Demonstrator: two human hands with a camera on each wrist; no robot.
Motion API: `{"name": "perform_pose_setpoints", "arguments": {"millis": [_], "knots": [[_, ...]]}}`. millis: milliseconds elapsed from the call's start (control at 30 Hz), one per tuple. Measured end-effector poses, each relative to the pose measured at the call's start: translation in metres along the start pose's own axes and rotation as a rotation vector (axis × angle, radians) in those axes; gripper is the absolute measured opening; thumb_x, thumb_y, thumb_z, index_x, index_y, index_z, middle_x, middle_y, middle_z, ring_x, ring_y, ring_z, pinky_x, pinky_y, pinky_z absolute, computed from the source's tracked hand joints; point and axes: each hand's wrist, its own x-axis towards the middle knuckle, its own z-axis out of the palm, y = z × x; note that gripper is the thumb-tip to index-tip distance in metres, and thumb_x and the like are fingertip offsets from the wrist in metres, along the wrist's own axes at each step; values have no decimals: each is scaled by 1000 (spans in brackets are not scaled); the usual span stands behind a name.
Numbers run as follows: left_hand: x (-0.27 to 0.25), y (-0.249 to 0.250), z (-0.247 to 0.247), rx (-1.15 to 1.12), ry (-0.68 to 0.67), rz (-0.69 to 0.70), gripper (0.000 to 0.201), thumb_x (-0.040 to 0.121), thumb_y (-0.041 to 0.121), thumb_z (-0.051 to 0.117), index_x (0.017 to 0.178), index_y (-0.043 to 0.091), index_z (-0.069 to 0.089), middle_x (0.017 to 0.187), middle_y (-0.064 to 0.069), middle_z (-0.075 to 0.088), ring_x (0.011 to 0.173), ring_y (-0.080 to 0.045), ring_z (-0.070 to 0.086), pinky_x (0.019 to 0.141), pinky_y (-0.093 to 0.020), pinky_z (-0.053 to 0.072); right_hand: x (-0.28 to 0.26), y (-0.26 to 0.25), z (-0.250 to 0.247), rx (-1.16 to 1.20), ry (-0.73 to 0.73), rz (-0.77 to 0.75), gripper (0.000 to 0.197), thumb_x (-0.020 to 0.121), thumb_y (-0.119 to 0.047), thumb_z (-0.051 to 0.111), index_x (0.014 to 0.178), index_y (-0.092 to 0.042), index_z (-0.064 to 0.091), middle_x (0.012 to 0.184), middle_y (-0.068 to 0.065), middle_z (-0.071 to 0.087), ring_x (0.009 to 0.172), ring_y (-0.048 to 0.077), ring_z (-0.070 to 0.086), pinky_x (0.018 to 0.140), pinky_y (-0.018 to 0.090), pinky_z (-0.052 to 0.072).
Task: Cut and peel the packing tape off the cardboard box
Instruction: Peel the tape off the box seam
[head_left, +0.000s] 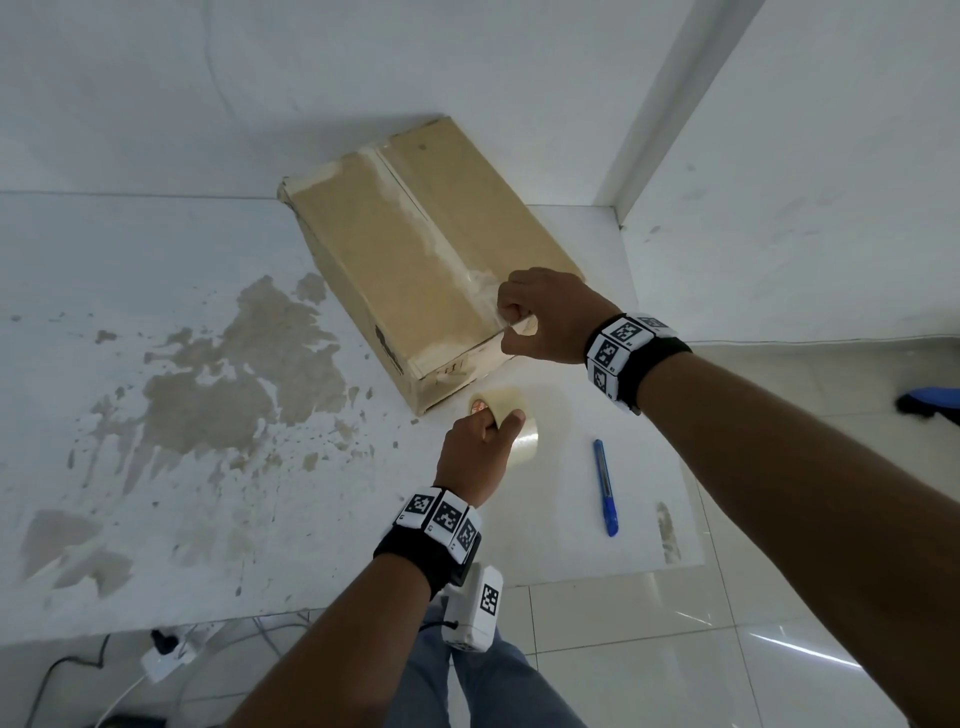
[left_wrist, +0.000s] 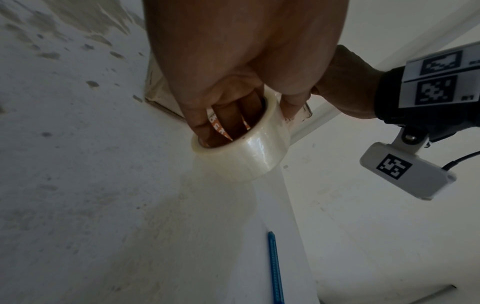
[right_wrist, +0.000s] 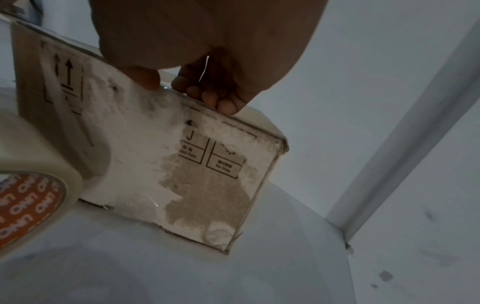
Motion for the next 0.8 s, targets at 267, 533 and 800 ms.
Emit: {"name": "perform_pose_setpoints", "arguments": {"millis": [267, 533, 800], "knots": [[2, -2, -2, 24, 11, -20, 48, 95, 42, 54, 80, -3, 62, 73, -16, 62, 77, -29, 54, 70, -30, 40, 7, -2, 4, -8, 6, 19, 33, 64, -36, 72, 68, -18, 45, 69, -7, 45, 64, 18, 42, 59, 31, 43], [5, -2, -2, 0, 2, -14, 63, 81, 53, 46, 90, -5, 67, 83, -19, 71, 86, -33, 62, 79, -35, 48, 9, -5, 15, -49, 6, 54, 43, 58, -40, 74, 71, -21, 38, 70, -9, 38, 67, 17, 38, 57, 28, 31], [8, 2, -1, 13, -19, -18, 55, 88, 49, 51, 87, -3, 67, 71, -11, 64, 83, -32, 60, 74, -32, 45, 14, 10, -5, 40, -174, -17, 52, 65, -49, 85, 74, -18, 44, 78, -5, 46, 71, 18, 44, 62, 30, 36]]}}
